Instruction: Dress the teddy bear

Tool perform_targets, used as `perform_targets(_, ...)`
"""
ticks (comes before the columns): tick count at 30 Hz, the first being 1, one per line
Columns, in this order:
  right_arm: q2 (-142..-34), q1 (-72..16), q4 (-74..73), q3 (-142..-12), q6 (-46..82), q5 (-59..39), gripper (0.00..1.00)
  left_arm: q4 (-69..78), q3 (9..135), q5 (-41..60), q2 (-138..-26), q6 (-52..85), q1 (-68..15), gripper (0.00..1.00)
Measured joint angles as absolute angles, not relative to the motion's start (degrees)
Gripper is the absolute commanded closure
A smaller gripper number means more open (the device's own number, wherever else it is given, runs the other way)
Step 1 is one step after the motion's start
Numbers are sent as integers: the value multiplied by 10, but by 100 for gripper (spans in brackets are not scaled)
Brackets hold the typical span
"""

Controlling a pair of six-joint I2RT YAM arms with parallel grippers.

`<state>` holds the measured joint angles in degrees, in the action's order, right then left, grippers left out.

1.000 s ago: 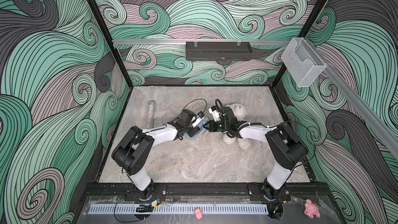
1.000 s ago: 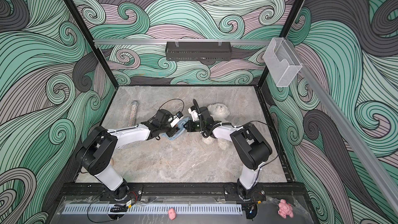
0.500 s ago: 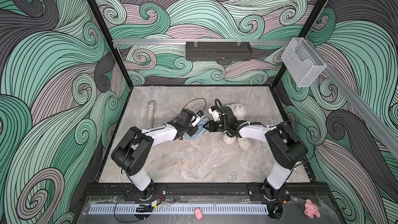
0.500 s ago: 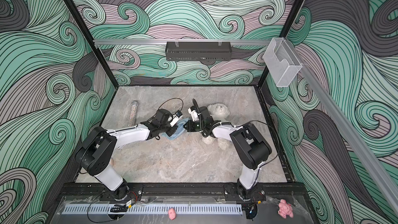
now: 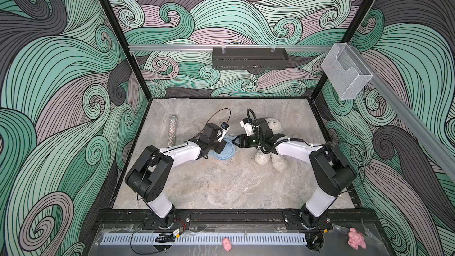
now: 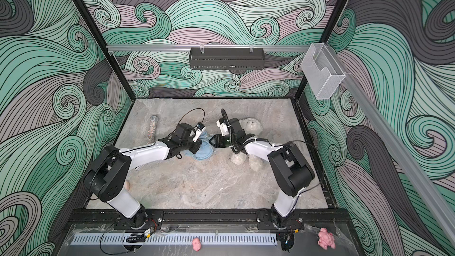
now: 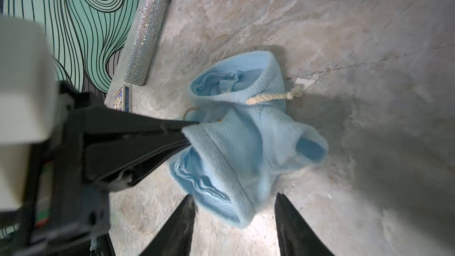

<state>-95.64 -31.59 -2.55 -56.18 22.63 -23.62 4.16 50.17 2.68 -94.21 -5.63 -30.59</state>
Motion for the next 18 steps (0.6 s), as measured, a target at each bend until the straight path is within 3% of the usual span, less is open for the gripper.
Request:
perform_targets(2, -905, -303, -2, -558, 208, -213, 31, 44, 501, 32, -942, -32, -293, 100)
perform_targets(4, -859, -281, 23, -557, 190, -178, 12, 45, 501, 37, -942, -3, -280, 100)
perform_targets(6, -825, -246, 45, -557, 176, -134, 2, 47, 501, 41, -942, 22, -271, 100)
perform_targets(12, -858, -129, 106, -587, 164, -16, 1, 47, 501, 48, -938, 74, -259, 100)
perform_targets(18, -960, -120, 138, -636, 169, 24, 1, 45, 501, 58, -937, 93, -259, 100)
